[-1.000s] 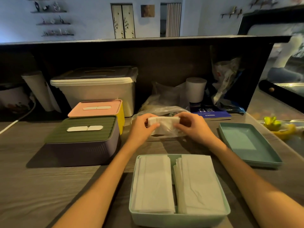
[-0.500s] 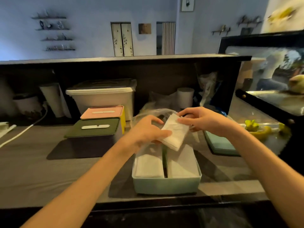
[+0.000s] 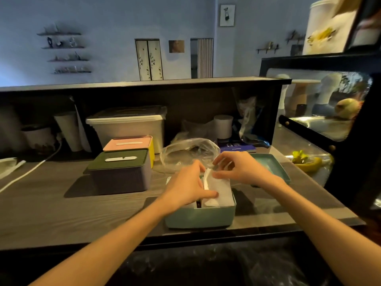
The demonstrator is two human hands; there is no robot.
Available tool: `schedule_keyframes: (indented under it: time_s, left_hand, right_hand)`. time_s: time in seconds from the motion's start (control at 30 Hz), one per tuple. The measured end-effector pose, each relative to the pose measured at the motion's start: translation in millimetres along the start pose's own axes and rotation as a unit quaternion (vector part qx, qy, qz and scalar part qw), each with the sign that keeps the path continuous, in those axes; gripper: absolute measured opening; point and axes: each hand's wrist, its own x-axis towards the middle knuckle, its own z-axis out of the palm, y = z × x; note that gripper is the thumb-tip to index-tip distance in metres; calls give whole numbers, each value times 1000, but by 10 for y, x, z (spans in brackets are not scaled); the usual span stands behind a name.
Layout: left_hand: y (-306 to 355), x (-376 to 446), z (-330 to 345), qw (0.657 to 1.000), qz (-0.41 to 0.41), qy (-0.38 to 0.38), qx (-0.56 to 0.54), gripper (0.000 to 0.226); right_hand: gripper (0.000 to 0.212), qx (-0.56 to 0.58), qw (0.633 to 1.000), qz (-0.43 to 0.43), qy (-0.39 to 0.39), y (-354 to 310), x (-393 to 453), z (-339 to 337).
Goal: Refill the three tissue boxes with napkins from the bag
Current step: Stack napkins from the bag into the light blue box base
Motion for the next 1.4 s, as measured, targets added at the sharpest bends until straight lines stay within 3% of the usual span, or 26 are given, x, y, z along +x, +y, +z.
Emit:
schedule_keyframes:
  time_s: [0.13,0.2,0.3,0.47,0.57,0.63,0.73,0.8,0.97,1.03,1.13,1.2,1.4]
  left_hand:
    - [-65,-17,-293,998,51,21,-17,53]
    - [-186,-21,-477,996,86,-13,11,44]
    - [-343,-66,-582,985,111,-104,86,50]
    - [-472,-82,-483,979,113,-135,100,53]
    - [-469,-4,-603,990,98,-93,43,39]
    - [-487,120,-707,996,88,-13,15,24]
    - [-603,477,-744,993,71,66,67,14]
    - [-691,813,-695,987,50,57,142,17]
    - [-895,1589,-494,956,-28,-60,284,36]
    - [-990,1803,-460,955,-56,-36,288,48]
    - [-1022,2013,-530,963,-55,70,253,46]
    - [-1004,2073,-606,959,-44,118,255,46]
    - [-1124,2177,-679,959,-31,106,260,62]
  right_hand:
    - [29,-10,993,-74,89,-30,-144,-61]
    - [31,-11,993,-109,37,-96,-239,-124]
    - [50,-67,989,-99,-85,-162,-323,-111]
    - [60,-128,980,-94,-121,-176,-322,-25]
    - [47,-91,985,-103,-108,-217,-265,-92]
    - [31,-15,995,-94,-39,-192,-125,-101]
    - [21,30,998,-55,19,-38,276,32]
    - [27,35,999,-32,-13,73,587,193]
    - [40,-46,996,-14,-73,247,1415,569]
    - [44,-86,993,-21,-80,302,1710,658]
    - [56,-122,988,-41,-79,350,2088,686]
    - [53,-129,988,-56,-72,342,2288,679]
    - [53,-153,982,-52,-95,240,2637,821]
